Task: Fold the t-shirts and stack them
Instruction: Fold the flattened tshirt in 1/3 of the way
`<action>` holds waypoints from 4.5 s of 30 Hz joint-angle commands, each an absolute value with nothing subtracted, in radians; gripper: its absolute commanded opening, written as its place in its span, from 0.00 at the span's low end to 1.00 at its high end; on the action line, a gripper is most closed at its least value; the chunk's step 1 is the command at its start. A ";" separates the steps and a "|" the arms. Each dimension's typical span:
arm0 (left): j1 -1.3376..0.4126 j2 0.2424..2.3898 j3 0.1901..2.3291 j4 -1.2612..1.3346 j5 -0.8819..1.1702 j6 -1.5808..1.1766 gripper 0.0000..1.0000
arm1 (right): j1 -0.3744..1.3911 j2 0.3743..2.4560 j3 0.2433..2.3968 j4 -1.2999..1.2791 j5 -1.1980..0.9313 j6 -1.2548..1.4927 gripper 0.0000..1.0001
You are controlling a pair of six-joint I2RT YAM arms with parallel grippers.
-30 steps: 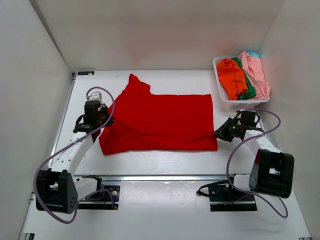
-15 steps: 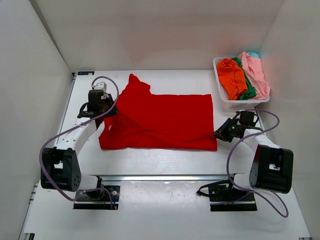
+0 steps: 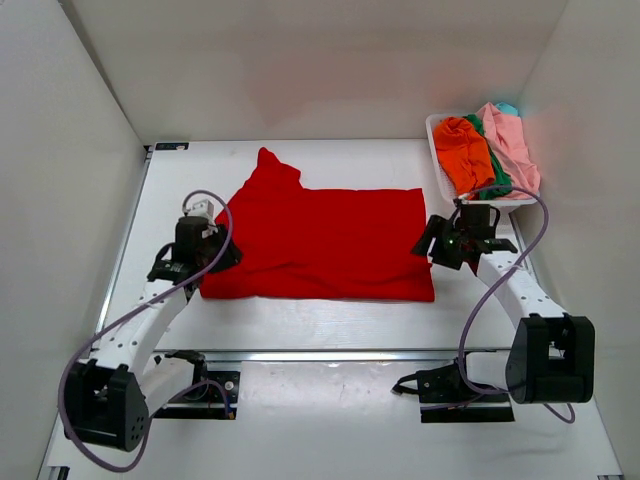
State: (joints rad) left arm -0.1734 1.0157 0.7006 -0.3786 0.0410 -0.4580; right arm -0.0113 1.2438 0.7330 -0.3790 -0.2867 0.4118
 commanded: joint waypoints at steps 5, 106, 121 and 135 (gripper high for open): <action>-0.253 1.097 0.597 -0.396 0.015 -0.546 0.47 | 0.025 1.256 0.809 -0.400 -0.276 0.262 0.47; -0.156 1.655 0.910 -0.087 -0.209 -0.515 0.49 | 0.017 1.448 0.821 -0.313 -0.376 0.261 0.33; -0.101 1.476 0.867 -0.189 -0.290 -0.525 0.00 | 0.005 1.439 0.810 -0.305 -0.393 0.264 0.33; -0.121 1.618 1.209 -0.205 -0.118 -0.443 0.44 | 0.020 1.616 1.132 -0.336 -0.350 0.268 0.40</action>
